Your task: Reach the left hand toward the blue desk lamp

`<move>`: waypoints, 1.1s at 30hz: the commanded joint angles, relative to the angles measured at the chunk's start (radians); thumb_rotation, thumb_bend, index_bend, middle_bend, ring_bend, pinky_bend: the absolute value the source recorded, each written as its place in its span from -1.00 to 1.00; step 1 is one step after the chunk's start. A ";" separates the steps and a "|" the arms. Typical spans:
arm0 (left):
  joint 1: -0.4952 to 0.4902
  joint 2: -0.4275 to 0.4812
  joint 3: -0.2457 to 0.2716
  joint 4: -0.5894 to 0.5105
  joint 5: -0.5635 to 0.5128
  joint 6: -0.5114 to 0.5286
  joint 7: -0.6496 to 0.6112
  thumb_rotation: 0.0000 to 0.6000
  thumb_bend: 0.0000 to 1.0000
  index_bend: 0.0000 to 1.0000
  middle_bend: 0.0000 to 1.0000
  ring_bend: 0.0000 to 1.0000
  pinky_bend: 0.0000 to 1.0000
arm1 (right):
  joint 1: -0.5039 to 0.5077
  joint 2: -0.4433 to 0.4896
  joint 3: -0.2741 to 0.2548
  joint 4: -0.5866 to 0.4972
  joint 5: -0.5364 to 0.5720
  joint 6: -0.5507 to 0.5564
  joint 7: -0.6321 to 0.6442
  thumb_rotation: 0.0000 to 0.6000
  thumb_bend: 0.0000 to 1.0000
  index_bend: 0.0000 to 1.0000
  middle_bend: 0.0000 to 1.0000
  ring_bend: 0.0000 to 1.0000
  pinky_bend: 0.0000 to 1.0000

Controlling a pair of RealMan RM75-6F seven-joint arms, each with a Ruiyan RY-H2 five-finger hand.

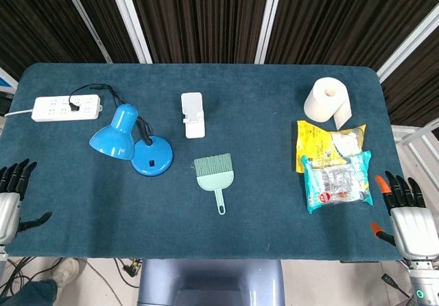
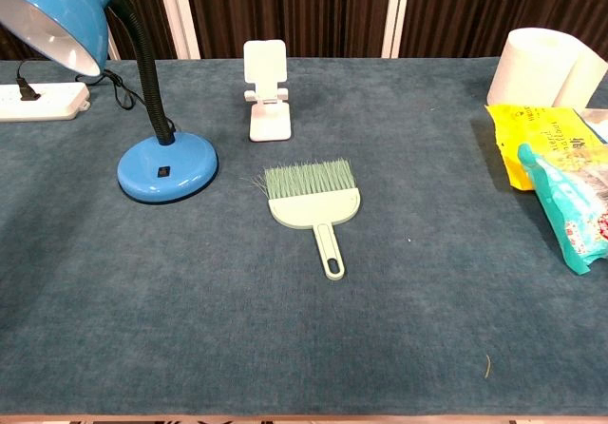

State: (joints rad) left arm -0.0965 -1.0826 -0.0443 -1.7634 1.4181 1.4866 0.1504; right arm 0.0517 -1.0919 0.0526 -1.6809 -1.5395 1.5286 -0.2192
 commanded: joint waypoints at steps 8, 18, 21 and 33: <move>0.005 0.008 0.001 -0.011 -0.003 -0.003 0.020 1.00 -0.82 -1.00 -1.00 -1.00 -1.00 | -0.002 -0.008 0.001 0.001 0.000 0.003 -0.003 1.00 -0.50 -0.95 -0.98 -0.91 -1.00; -0.001 0.000 0.009 0.004 0.026 -0.012 0.022 1.00 -0.80 -1.00 -1.00 -1.00 -1.00 | -0.008 -0.007 0.001 -0.001 0.003 0.010 -0.004 1.00 -0.50 -0.95 -0.98 -0.91 -1.00; -0.007 -0.006 0.009 0.015 0.030 -0.022 0.026 1.00 -0.78 -1.00 -0.99 -1.00 -1.00 | -0.008 -0.005 0.004 -0.002 0.007 0.010 -0.003 1.00 -0.50 -0.95 -0.98 -0.91 -1.00; -0.054 -0.058 0.002 0.097 0.037 -0.093 -0.022 1.00 -0.50 -0.97 -0.36 -0.67 -0.59 | -0.002 -0.015 0.012 0.003 0.027 -0.004 -0.013 1.00 -0.50 -0.95 -0.98 -0.91 -1.00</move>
State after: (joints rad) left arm -0.1407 -1.1294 -0.0413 -1.6791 1.4533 1.4055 0.1352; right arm 0.0489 -1.1059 0.0634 -1.6782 -1.5141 1.5255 -0.2313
